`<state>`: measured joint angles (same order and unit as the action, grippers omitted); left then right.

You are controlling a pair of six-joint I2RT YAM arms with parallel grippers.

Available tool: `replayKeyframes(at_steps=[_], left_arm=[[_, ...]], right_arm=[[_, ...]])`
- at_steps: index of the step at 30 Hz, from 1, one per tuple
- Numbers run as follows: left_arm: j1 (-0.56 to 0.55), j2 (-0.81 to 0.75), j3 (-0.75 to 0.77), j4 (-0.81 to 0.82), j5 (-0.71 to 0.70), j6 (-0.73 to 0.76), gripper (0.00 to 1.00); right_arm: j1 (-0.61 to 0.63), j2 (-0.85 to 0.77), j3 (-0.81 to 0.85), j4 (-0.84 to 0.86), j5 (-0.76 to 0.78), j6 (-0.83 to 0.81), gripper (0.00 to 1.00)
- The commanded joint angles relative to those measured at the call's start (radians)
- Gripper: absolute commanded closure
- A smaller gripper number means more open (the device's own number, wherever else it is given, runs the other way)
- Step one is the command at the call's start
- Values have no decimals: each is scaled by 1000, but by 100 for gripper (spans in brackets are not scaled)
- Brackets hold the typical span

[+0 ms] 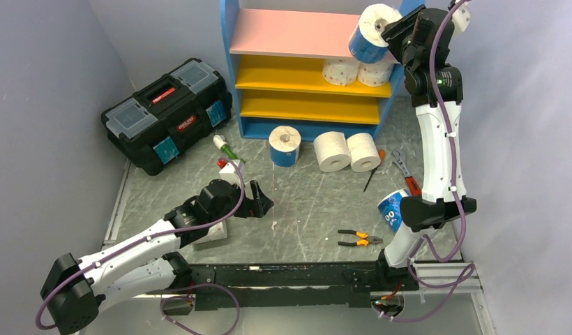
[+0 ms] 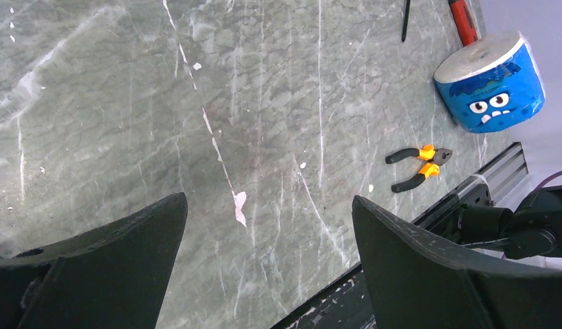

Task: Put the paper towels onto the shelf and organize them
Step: Place the paper towel on the shelf.

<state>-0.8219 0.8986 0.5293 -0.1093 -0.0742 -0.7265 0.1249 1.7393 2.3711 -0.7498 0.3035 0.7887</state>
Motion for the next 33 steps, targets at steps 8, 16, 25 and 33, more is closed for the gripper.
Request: replayKeyframes(at_steps=[8,16,25,33], left_arm=[[-3,10,26,38,13,8,4],[-3,26,25,49,20,6,4],[-4,31,20,54,20,2,4],[-4,33,18,49,12,2,3]], right_arm=[[-4,34,55,62,-36,10,38],[-4,45,52,73,-52,9,34],[-5,77,64,83,-89,5,25],[-9,97,49,127,-123,23,22]])
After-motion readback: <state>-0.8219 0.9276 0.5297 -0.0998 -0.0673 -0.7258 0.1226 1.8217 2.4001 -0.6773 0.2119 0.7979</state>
